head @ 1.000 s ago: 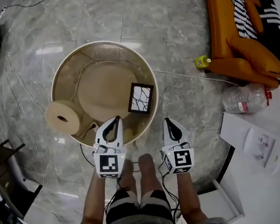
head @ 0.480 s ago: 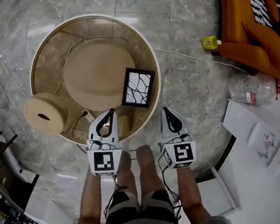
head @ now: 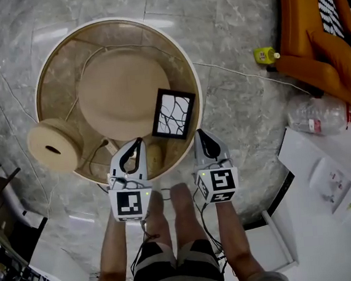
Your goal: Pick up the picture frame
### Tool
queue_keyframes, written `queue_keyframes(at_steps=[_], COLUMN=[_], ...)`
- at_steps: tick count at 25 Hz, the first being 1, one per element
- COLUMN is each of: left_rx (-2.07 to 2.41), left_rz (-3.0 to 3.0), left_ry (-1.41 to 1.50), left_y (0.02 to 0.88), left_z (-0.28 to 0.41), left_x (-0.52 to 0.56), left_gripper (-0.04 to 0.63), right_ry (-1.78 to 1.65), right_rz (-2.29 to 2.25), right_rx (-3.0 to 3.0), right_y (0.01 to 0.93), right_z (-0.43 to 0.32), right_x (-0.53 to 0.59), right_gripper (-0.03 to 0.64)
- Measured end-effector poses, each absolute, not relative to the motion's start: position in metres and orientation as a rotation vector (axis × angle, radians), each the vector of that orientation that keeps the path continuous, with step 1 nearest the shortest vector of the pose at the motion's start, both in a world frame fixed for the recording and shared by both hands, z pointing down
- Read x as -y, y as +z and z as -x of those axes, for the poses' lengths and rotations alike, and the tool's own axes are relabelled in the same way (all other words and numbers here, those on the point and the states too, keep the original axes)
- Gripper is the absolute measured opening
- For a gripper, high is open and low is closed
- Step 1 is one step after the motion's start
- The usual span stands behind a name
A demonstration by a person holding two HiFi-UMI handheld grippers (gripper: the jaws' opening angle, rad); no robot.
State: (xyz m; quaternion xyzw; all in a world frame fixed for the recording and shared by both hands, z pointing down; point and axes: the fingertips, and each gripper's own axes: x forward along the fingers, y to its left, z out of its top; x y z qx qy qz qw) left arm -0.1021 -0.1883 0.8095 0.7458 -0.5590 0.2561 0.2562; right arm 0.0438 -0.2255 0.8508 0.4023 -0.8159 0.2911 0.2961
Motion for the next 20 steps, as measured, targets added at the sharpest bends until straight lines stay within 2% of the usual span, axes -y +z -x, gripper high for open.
queue_keyframes(at_steps=[4,6,20], left_rx=[1.545,1.547,1.560], left_rz=[-1.941,-1.944,-1.928], left_ry=[0.657,0.663,0.692], left_y=[0.813,0.816,0.830], left_z=[0.106,0.108,0.124], left_x=[0.189,0.189,0.182], left_gripper=[0.017,0.017,0.017], right_ry=[0.788,0.811,0.838], right_rz=[-1.056,-1.025,-0.960], right_rx=[2.141,2.120,2.029], right_y=[0.866,0.876,0.914], right_z=[-0.039,-0.036,-0.020], right_x=[0.227,0.226,0.228], right_gripper=[0.002,0.072,0.086])
